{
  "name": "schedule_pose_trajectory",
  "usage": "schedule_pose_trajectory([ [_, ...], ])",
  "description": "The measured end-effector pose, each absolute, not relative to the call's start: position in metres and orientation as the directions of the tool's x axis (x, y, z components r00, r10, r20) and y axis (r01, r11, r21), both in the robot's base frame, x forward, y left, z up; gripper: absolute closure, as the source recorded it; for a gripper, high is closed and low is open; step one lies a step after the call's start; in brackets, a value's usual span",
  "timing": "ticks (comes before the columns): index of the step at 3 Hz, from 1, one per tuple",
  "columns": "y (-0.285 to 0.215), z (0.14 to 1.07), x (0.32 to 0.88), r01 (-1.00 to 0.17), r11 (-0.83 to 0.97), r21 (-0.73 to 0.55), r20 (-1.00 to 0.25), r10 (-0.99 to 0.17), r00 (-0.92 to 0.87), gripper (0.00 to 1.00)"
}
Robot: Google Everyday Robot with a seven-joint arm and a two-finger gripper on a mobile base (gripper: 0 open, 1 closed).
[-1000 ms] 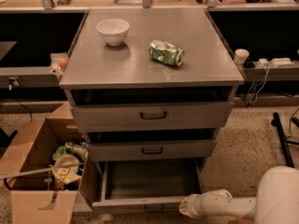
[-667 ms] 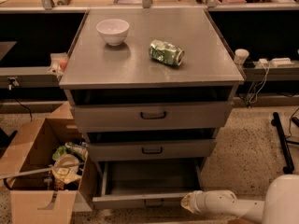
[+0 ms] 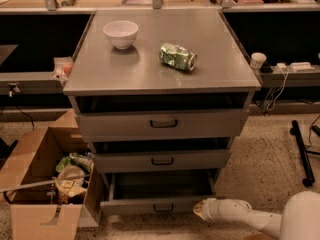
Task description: Close bottom drawer
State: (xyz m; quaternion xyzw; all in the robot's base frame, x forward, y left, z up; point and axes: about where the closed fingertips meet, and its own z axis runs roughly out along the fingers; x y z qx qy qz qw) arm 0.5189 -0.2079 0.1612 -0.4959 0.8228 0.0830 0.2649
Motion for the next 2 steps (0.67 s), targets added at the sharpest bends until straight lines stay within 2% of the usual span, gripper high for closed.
schedule_pose_trajectory([
  [2, -0.2103, 0.1622, 0.5414, -0.845, 0.519, -0.127, -0.526, -0.758, -0.386, 1.00],
])
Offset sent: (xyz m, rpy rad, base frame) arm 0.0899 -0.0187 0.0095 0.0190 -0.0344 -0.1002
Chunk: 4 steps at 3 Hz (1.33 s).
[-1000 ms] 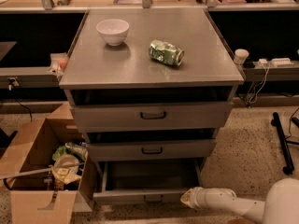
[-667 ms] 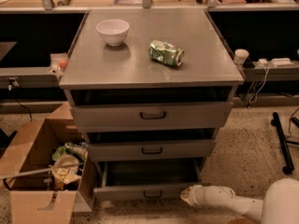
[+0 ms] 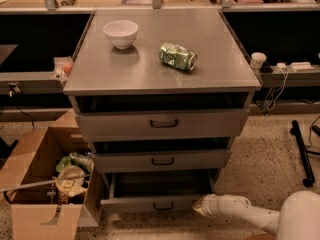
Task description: Close bottom drawer
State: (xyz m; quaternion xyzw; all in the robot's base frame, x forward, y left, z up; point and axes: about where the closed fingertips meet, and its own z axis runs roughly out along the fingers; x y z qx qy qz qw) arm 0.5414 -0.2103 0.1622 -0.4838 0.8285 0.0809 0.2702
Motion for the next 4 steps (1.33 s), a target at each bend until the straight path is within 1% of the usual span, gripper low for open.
schedule_pose_trajectory([
  [3, -0.213, 0.168, 0.556, -0.839, 0.526, -0.140, -0.531, -0.755, -0.385, 1.00],
  [4, -0.213, 0.168, 0.556, -0.839, 0.526, -0.140, -0.531, -0.755, -0.385, 0.81],
])
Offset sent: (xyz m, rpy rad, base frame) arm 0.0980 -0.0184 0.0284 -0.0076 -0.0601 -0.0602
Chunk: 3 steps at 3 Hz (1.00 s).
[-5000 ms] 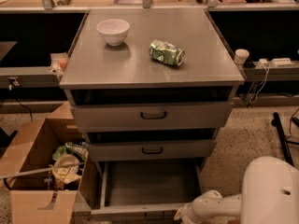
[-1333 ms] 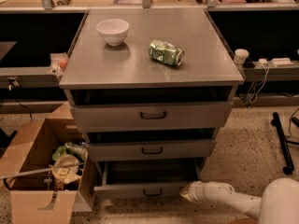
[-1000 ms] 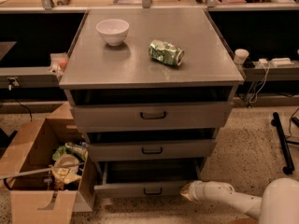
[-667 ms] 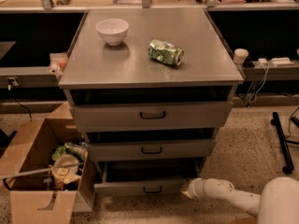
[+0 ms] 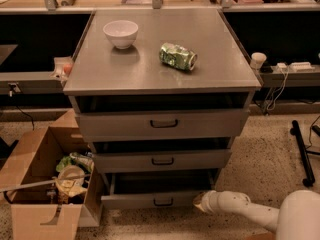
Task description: Close bottom drawer
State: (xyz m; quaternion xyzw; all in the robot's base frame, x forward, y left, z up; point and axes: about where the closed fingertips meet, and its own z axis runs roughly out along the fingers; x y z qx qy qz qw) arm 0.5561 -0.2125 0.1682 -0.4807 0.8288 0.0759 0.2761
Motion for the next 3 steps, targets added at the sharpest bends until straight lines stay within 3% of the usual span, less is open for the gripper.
schedule_pose_trajectory([
  [3, -0.2125, 0.1681, 0.5561, -0.839, 0.526, -0.140, -0.531, -0.755, -0.385, 0.04],
])
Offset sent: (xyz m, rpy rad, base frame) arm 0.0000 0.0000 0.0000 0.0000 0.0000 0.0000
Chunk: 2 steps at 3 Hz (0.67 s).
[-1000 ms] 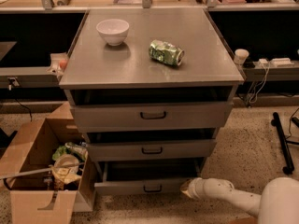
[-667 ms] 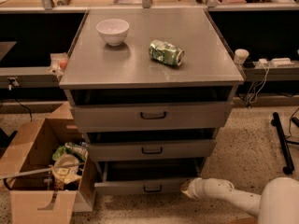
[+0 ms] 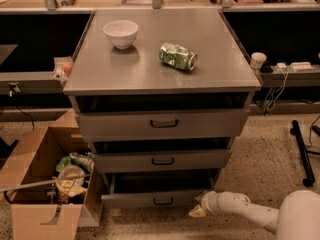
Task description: Close bottom drawer
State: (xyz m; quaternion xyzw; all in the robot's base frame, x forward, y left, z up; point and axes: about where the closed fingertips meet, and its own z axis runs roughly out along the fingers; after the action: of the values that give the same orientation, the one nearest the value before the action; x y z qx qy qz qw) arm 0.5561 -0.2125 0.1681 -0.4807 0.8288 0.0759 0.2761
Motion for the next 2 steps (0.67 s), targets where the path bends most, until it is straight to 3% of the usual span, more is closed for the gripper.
schedule_pose_trajectory([
  [2, -0.2124, 0.1681, 0.5561, -0.839, 0.526, -0.140, -0.531, -0.755, -0.385, 0.00],
])
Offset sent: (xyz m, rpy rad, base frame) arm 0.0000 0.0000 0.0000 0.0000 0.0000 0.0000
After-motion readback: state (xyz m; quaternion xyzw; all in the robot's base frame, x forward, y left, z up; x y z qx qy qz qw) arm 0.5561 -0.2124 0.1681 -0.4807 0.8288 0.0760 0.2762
